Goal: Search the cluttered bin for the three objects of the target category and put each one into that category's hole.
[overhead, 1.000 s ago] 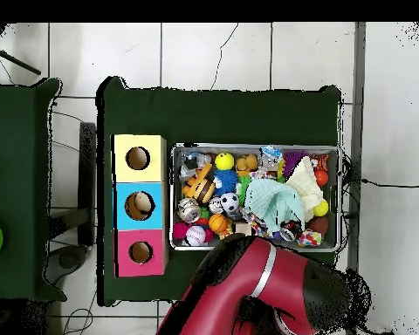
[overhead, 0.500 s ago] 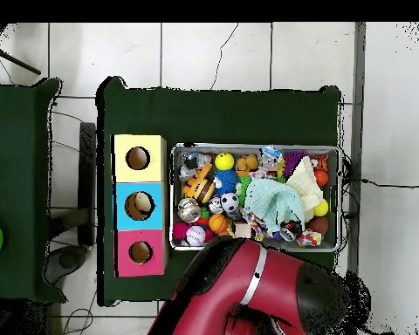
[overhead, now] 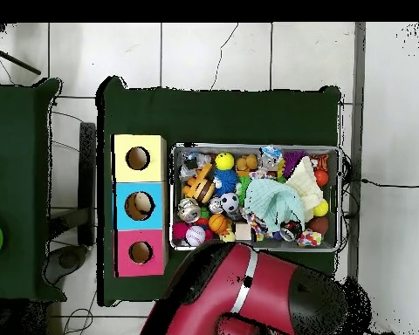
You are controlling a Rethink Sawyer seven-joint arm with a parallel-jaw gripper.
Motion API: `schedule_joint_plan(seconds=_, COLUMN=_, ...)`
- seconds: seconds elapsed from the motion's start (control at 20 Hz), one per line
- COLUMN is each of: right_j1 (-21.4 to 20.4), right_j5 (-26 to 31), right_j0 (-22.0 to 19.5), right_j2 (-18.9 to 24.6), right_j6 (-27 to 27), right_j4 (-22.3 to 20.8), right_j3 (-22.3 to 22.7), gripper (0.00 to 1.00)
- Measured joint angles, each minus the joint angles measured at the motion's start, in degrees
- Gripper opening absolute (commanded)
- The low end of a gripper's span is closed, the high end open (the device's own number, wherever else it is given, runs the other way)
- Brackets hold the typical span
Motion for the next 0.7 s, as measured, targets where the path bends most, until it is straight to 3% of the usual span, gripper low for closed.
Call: schedule_joint_plan(seconds=0.7, right_j1=-6.5, right_j5=17.2, right_j0=5.2, right_j2=-2.9, right_j6=0.0, right_j4=0.6, right_j3=1.3, gripper=0.00)
